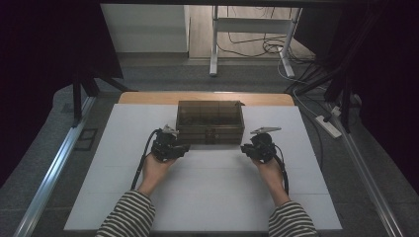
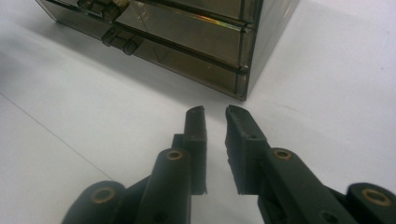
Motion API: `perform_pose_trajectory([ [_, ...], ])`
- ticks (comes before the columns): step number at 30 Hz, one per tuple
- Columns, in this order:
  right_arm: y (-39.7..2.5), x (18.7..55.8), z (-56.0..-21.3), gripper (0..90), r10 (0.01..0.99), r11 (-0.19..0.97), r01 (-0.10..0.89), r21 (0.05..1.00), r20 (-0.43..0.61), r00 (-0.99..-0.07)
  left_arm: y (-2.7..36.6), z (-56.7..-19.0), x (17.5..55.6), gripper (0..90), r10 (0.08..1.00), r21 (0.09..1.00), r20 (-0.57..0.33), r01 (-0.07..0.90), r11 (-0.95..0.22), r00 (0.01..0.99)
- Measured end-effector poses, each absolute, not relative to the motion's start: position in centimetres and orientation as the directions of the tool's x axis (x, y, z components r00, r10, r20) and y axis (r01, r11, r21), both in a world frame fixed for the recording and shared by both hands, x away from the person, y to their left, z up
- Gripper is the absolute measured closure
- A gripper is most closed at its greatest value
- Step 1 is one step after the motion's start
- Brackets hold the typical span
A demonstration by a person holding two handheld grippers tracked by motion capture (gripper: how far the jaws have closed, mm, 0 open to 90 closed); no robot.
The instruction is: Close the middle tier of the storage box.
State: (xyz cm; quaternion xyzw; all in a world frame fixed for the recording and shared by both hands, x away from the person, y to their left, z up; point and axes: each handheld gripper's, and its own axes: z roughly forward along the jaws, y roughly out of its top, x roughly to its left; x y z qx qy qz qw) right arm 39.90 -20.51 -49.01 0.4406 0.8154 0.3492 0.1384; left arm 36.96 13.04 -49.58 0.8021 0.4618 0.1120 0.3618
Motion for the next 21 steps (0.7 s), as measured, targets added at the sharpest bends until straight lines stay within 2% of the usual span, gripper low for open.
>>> perform_pose_trajectory([
  [21, -21.7, 38.6, -49.1, 68.0, 0.812, 0.370, 0.611, 0.700, 0.076, -0.579, 15.0, -49.4, 35.2, 48.2, 0.818, 0.707, -0.183, 0.651, -0.275, 0.545],
])
